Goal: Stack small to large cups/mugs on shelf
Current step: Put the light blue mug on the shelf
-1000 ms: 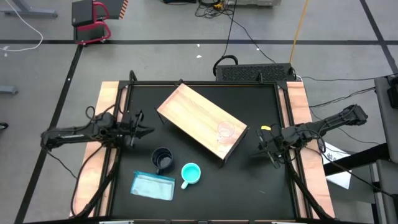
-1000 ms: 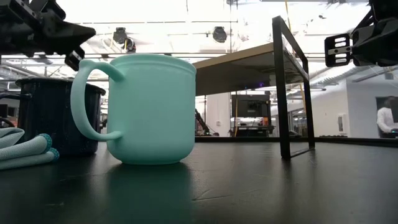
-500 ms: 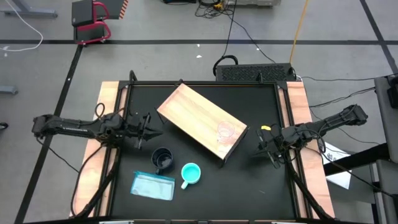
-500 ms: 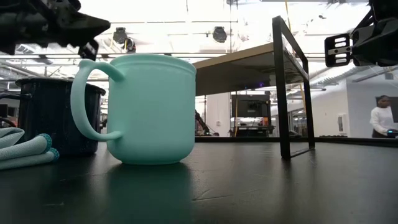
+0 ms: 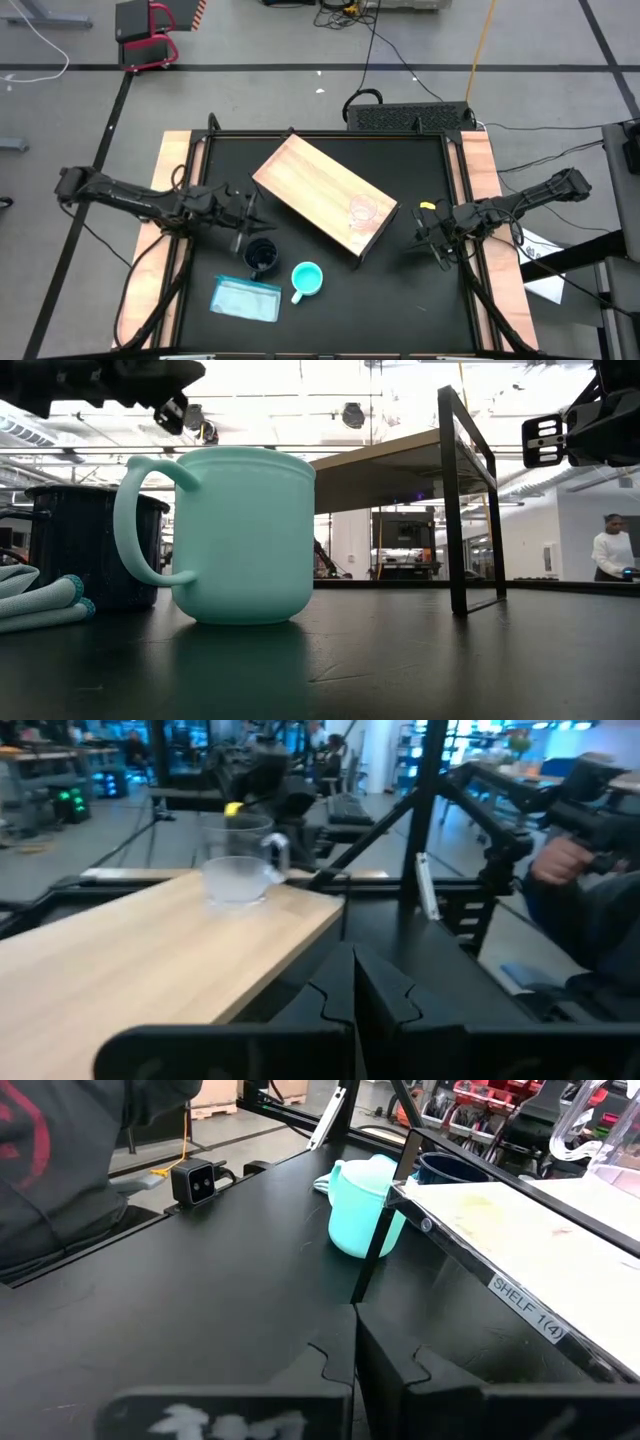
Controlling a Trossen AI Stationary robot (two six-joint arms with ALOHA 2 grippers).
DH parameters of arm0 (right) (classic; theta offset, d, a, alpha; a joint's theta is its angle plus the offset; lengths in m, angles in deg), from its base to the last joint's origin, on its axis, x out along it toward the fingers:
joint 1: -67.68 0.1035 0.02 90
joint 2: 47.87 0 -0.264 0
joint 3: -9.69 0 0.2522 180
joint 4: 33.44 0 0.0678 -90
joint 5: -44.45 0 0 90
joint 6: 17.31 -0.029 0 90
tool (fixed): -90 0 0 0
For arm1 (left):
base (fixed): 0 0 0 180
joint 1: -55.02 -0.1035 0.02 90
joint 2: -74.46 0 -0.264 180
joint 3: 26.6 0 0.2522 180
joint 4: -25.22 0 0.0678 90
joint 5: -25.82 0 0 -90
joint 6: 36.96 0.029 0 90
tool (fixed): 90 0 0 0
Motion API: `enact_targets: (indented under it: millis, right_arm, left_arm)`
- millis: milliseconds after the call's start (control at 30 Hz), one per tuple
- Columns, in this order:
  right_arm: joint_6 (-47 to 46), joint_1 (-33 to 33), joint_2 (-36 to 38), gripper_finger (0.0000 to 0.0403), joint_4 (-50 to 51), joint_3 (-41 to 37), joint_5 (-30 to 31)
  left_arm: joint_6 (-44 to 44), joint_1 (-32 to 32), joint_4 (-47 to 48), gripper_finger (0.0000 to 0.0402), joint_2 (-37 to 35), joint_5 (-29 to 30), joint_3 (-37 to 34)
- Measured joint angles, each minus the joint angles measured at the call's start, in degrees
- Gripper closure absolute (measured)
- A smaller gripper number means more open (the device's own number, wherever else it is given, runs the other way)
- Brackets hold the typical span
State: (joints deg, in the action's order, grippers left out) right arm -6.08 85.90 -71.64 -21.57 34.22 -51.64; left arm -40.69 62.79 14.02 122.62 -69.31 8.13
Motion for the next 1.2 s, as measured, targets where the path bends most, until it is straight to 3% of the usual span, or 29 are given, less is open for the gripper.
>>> enact_targets:
  millis: [233,567,700,1000,1200]
  right_arm:
    - [0.1,0.0,0.0,0.0403,0.0,0.0,0.0]
    - [0.1,0.0,0.0,0.0403,0.0,0.0,0.0]
    - [0.1,0.0,0.0,0.0403,0.0,0.0,0.0]
    - [0.2,0.0,0.0,0.0403,0.0,0.0,0.0]
    - [0.0,0.0,0.0,0.0403,0.0,0.0,-0.2]
  left_arm:
    - [3.3,4.9,-13.8,0.0401,8.2,-1.0,0.3]
    - [1.7,5.8,-19.9,0.0401,15.7,-0.8,0.3]
    - [0.1,5.8,-17.6,0.0401,17.1,-0.8,2.3]
    - [2.3,7.4,-4.6,0.0402,25.8,-0.7,15.9]
    - [5.1,8.1,-4.4,0.0401,30.1,-0.4,21.2]
